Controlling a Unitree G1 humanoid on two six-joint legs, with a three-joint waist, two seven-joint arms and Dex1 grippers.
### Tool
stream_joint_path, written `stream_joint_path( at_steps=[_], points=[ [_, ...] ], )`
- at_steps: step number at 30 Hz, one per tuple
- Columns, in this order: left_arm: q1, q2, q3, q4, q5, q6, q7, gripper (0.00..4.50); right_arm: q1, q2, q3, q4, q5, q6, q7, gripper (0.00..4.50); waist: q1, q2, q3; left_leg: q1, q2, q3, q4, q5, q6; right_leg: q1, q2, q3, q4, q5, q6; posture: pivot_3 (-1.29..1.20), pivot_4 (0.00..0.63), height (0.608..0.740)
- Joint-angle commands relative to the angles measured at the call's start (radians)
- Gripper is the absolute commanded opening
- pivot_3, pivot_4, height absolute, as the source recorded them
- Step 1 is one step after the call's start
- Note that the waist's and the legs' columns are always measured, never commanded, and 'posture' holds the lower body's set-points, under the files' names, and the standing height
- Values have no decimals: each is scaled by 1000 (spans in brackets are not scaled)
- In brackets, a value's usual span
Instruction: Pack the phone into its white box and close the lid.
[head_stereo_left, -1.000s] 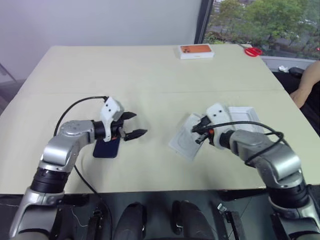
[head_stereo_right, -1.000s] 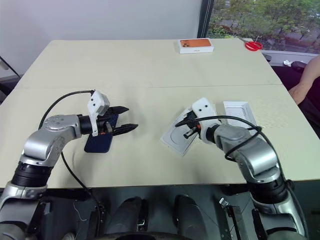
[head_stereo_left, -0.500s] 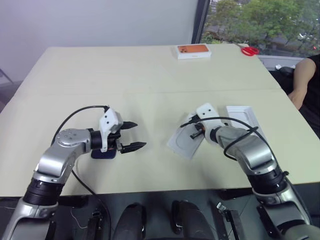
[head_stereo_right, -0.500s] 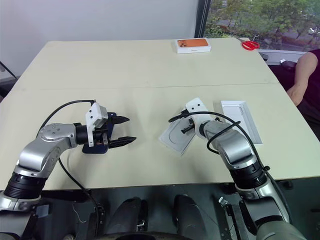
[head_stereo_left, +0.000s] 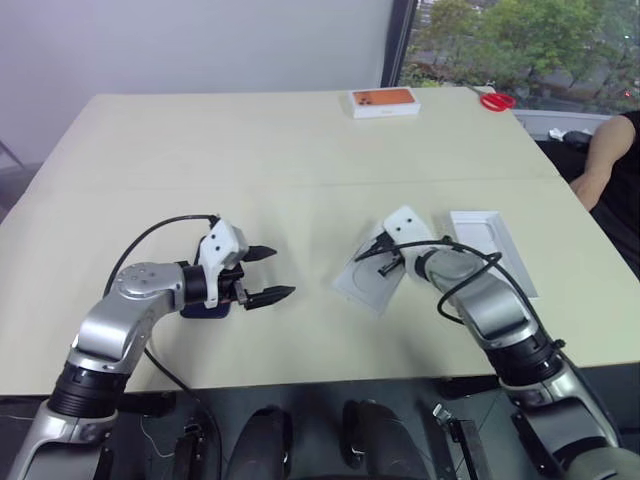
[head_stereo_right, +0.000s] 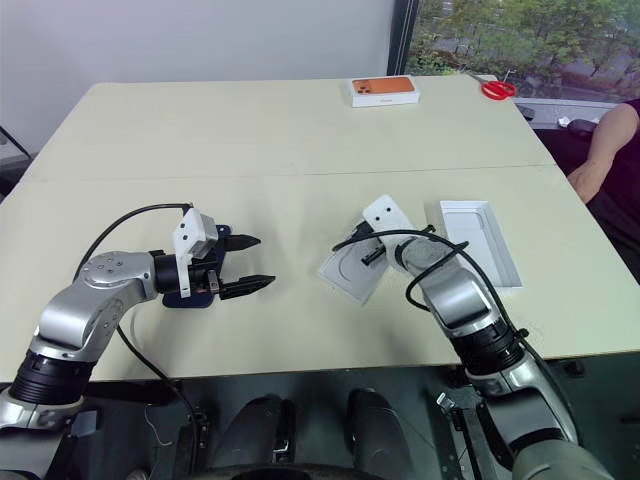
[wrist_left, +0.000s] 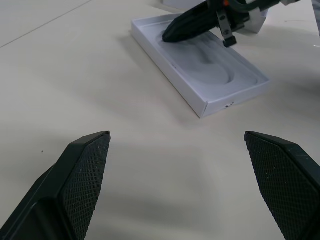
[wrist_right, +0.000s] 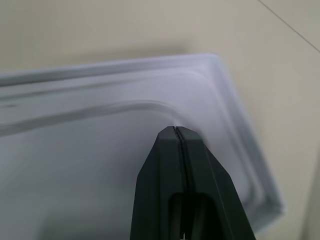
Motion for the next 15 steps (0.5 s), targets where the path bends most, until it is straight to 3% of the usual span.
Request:
stream_joint_path(
  at_steps=[1,10,15],
  points=[
    [0,9,28,-4,-3,-5,3,4500,38,-21,68,-102,24,-64,127,16,-4,0,0,0,0,0,0,0,0,0,0,0,0,0,0,0,150,740],
    [5,19,52,12,2,-8,16,4500,59,-33,69,-169,15,-84,232,16,-13,0,0,0,1,0,0,0,0,0,1,0,0,0,0,0,150,740],
    [19,28,168,23,-46,82,93,4500,59,-55,42,-217,16,-100,261,16,-13,0,0,0,1,0,0,0,0,0,1,0,0,0,0,0,150,740]
  ],
)
